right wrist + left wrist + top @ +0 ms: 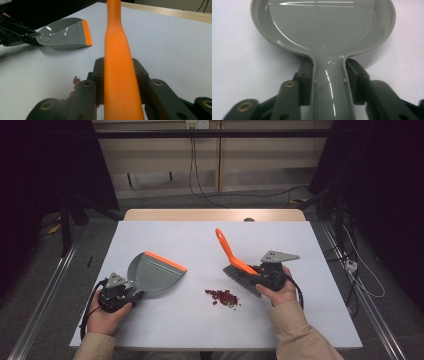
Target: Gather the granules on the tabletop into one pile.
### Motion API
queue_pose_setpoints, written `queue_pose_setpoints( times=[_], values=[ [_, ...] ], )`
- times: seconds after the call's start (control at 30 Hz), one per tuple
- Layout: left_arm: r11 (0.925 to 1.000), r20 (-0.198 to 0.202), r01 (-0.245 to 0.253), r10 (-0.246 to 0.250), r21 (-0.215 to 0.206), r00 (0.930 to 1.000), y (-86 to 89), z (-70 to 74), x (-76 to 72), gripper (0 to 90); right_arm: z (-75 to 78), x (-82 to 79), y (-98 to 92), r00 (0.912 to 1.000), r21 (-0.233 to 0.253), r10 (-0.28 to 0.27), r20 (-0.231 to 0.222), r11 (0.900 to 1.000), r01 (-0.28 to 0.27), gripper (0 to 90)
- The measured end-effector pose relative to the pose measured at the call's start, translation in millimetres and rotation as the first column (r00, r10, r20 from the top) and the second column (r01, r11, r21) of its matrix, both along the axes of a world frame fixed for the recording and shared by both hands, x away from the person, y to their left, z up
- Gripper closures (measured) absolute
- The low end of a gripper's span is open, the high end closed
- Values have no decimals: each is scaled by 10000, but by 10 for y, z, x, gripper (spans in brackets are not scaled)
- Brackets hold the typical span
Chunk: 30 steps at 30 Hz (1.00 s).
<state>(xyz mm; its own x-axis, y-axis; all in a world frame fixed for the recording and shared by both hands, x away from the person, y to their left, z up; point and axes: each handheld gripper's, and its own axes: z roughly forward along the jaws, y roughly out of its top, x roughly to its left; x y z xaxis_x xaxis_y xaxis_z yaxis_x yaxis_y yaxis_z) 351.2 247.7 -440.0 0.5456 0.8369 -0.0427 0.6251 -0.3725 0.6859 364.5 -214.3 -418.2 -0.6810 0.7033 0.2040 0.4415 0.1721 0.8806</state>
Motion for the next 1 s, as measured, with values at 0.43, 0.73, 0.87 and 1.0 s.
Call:
queue_pose_setpoints(
  times=[0.43,0.73,0.87,1.0],
  values=[
    [9980,-342,535,-524,334,9980,-57,81,17,635,-3,-9,-15,10000,-5,15,-9,10000,-15,711],
    [9856,-278,1685,-1681,127,9854,-107,259,-68,636,-6,-6,-30,10000,104,-19,-52,9999,20,711],
    [9755,-390,2199,-2195,66,9748,-145,292,-114,636,-13,-4,-43,10000,69,-55,-80,10000,55,711],
    [9634,-372,2681,-2678,21,9628,-168,322,-165,636,-18,-2,-48,9999,123,-81,-109,9999,83,711]
  ],
)
